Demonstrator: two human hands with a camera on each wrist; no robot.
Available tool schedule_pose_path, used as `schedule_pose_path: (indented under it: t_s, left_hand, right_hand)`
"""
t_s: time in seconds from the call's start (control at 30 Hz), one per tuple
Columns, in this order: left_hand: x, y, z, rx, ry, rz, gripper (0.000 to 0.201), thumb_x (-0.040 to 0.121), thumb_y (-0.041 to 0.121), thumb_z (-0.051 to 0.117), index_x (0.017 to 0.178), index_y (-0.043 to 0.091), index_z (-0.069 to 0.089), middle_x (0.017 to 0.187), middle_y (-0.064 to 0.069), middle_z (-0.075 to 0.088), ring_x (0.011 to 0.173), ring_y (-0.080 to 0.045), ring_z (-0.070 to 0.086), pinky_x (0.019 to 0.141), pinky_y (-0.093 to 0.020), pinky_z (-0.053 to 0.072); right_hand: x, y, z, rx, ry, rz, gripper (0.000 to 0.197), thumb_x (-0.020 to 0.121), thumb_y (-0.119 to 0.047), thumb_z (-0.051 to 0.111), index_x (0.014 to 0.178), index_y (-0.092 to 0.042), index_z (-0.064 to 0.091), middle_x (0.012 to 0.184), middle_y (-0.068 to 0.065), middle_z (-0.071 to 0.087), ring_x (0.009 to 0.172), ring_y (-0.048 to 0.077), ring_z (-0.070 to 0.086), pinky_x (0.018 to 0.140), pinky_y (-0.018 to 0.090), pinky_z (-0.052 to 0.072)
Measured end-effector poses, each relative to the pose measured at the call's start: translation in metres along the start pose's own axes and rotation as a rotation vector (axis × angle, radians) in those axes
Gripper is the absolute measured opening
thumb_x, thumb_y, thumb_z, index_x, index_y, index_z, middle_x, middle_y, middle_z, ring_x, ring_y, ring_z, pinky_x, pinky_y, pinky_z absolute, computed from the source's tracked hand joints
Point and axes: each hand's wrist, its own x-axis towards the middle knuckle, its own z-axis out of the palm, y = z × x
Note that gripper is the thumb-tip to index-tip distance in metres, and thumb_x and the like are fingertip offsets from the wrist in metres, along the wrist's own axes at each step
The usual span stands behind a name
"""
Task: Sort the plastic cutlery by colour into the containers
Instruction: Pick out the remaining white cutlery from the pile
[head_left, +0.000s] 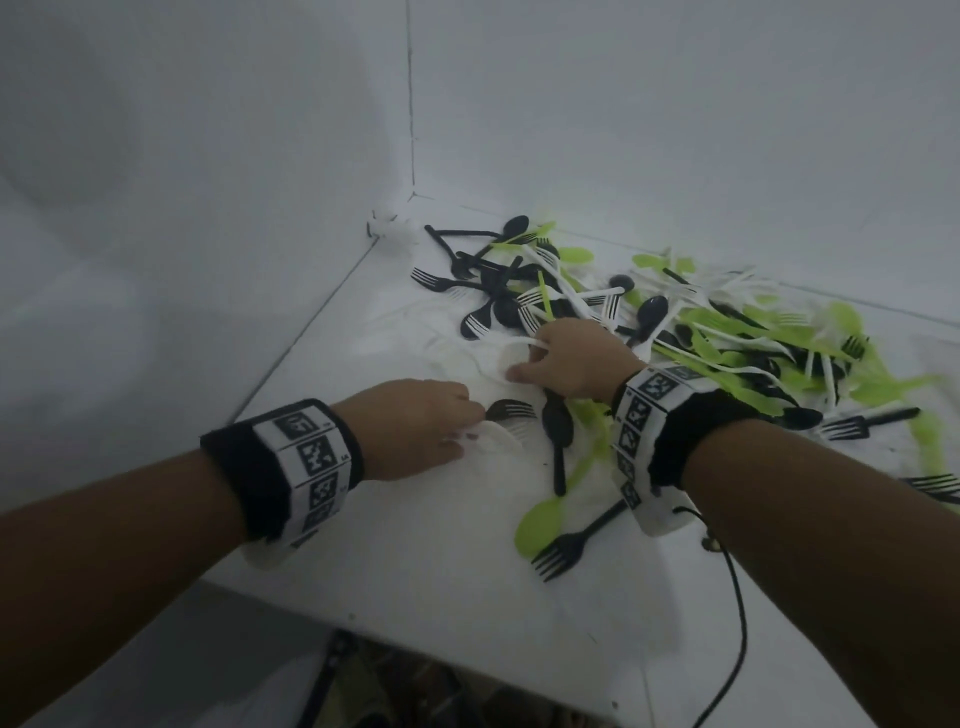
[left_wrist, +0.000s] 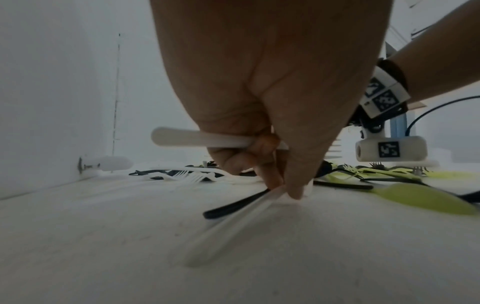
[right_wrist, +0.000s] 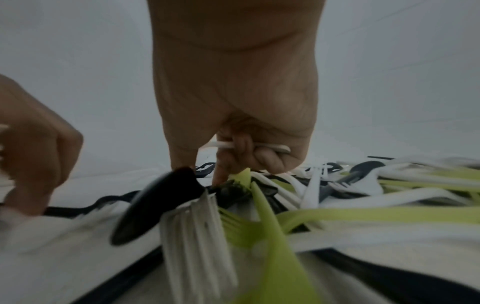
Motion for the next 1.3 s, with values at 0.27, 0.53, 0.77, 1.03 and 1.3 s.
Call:
schedule_pose_path:
  t_s: [0.27,0.53,0.77,1.03,1.3]
  left_hand:
    - [0.000,0.006,-0.010,-0.125,-0.027,-0.076,0.023,0.089,0.035,0.058,0.077,0.025,0.040,0.083,0.007,0.048,0.075,-0.013,0.045,0.066,-0.028,0.032]
    - [0.007,-0.026,-0.038,0.039,0.120,-0.082,0.006,0.101,0.020,0.042,0.103,0.024,0.040,0.092,0.002,0.044,0.071,-0.021,0.050,0.068,-0.037,0.041]
    - [0.044,-0.049,-0.030,0.243,0.010,-0.159,0.041,0.099,0.045,0.048,0.136,0.027,0.047,0.116,0.001,0.061,0.104,-0.023,0.062,0.085,-0.037,0.050]
    - [0.035,-0.056,-0.025,0.188,0.248,-0.077,0.020,0.102,0.031,0.050,0.113,0.016,0.057,0.097,-0.001,0.047,0.074,-0.023,0.052,0.064,-0.033,0.038]
    - [0.007,-0.082,-0.046,-0.362,0.414,-0.498,0.024,0.106,0.027,0.039,0.093,0.007,0.039,0.080,-0.018,0.061,0.071,-0.035,0.058,0.062,-0.040,0.043]
  right_hand:
    - [-0.007,0.011,0.006,0.060,-0.010,0.035,0.023,0.085,-0.044,0.078,0.082,-0.024,0.067,0.085,-0.003,0.066,0.083,0.018,0.063,0.069,0.030,0.045]
    - [-0.014,0.012,0.007,0.174,0.009,0.101,0.041,0.092,-0.037,0.065,0.066,-0.008,0.055,0.066,0.007,0.054,0.063,0.023,0.052,0.061,0.031,0.043]
    - [-0.018,0.017,0.011,0.285,0.018,0.143,0.023,0.090,-0.031,0.070,0.084,-0.010,0.074,0.080,0.003,0.069,0.079,0.021,0.065,0.070,0.028,0.051]
    - [-0.022,0.012,0.003,0.243,-0.034,0.097,0.026,0.082,-0.036,0.084,0.094,-0.014,0.076,0.089,0.002,0.072,0.084,0.016,0.065,0.071,0.027,0.049]
    - [-0.008,-0.008,0.001,0.188,0.057,0.042,0.014,0.087,-0.030,0.069,0.083,-0.016,0.067,0.083,0.002,0.067,0.079,0.020,0.064,0.072,0.034,0.056]
